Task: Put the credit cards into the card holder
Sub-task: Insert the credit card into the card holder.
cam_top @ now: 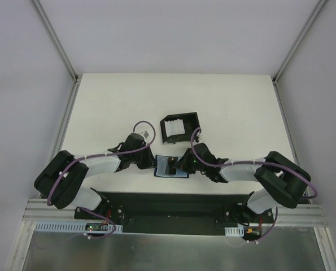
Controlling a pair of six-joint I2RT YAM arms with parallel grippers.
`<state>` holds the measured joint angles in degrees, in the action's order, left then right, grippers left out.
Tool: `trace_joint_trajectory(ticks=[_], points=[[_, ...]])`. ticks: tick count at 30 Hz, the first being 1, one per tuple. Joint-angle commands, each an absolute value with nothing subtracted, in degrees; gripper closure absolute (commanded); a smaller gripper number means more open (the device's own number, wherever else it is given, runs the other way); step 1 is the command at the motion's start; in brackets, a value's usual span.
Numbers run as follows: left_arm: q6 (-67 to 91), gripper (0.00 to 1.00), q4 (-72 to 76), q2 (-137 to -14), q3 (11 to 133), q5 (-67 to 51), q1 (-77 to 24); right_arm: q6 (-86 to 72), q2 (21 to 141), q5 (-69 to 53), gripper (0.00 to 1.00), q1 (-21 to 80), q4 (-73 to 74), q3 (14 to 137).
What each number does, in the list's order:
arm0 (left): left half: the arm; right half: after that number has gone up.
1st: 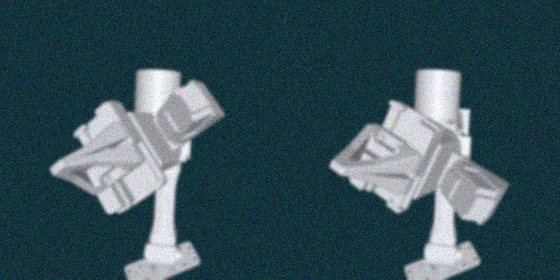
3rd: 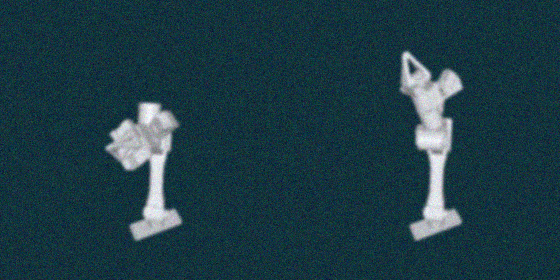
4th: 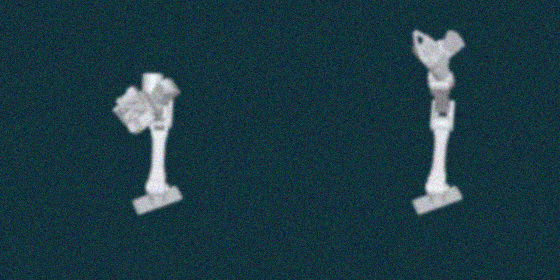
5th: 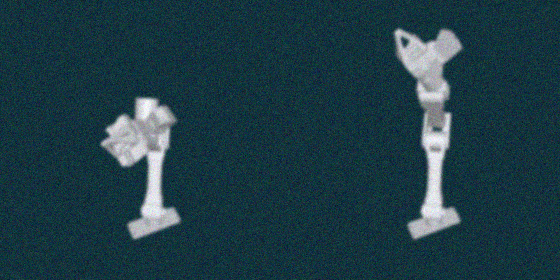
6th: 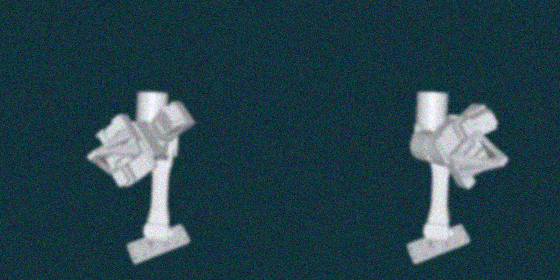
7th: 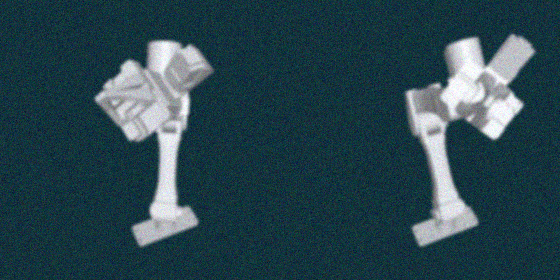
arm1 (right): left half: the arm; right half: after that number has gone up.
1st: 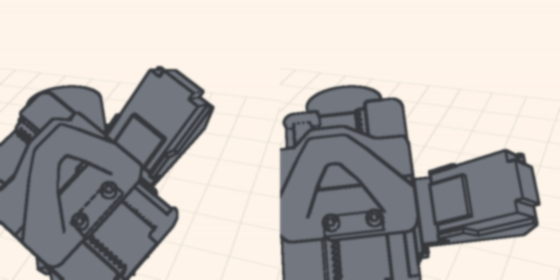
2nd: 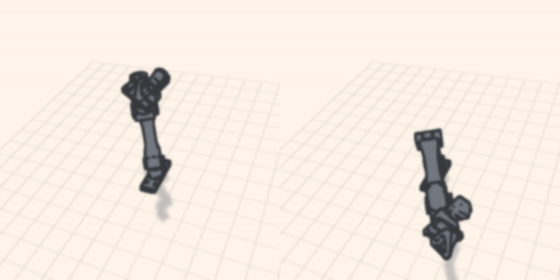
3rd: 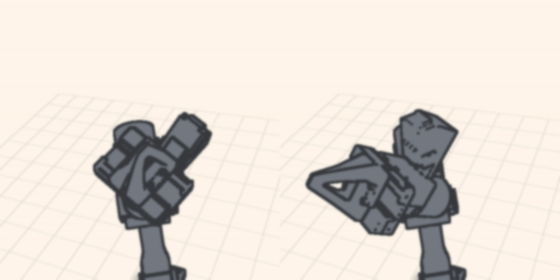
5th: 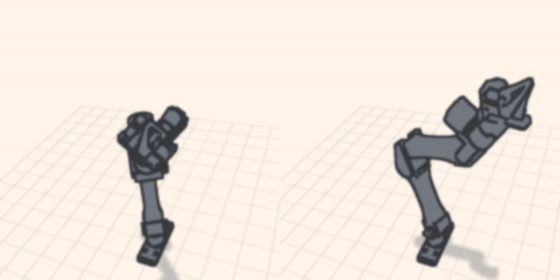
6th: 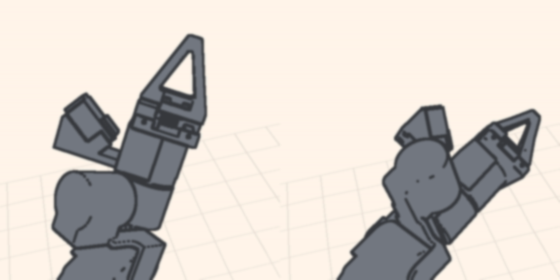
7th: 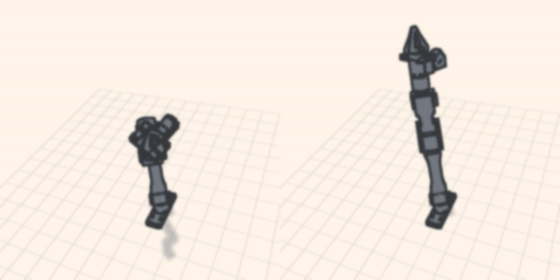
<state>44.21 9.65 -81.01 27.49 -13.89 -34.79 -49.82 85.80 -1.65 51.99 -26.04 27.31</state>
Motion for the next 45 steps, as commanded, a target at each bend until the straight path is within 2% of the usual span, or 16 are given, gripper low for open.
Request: trace_joint_trajectory(ticks=[1, 9, 24, 30, 33, 36, 45], points=[[42.7, 1.0, 1.6, -84.6, 25.5, -6.2, -35.2, -46.8, 85.1, -1.2, 1.0, 52.3, -18.8, 25.7], [42.2, 1.0, 0.8, -84.6, 26.1, -5.8, -35.1, -46.0, 83.7, -2.7, 1.0, 50.7, -17.6, 25.8], [41.5, 1.0, 0.8, -85.2, 27.2, -6.5, -35.1, -44.6, 93.1, -11.9, 0.99, 50.7, -21.8, 31.8], [41.3, 1.0, 0.8, -85.1, 27.0, -6.8, -35.1, -45.3, 90.7, -8.6, 0.87, 50.7, -21.0, 30.4], [41.3, 1.0, 0.8, -84.8, 26.8, -6.9, -35.2, -42.3, 86.5, -5.5, 0.68, 50.5, -14.0, 31.7], [41.2, 1.0, 0.8, -84.5, 26.9, -7.6, -35.2, -39.3, 84.5, -1.5, 0.54, 51.1, -5.4, 35.4], [41.1, 1.0, 0.9, -83.8, 27.2, -8.7, -35.2, -37.1, 89.6, -4.0, 0.55, 52.7, -3.6, 41.0]])
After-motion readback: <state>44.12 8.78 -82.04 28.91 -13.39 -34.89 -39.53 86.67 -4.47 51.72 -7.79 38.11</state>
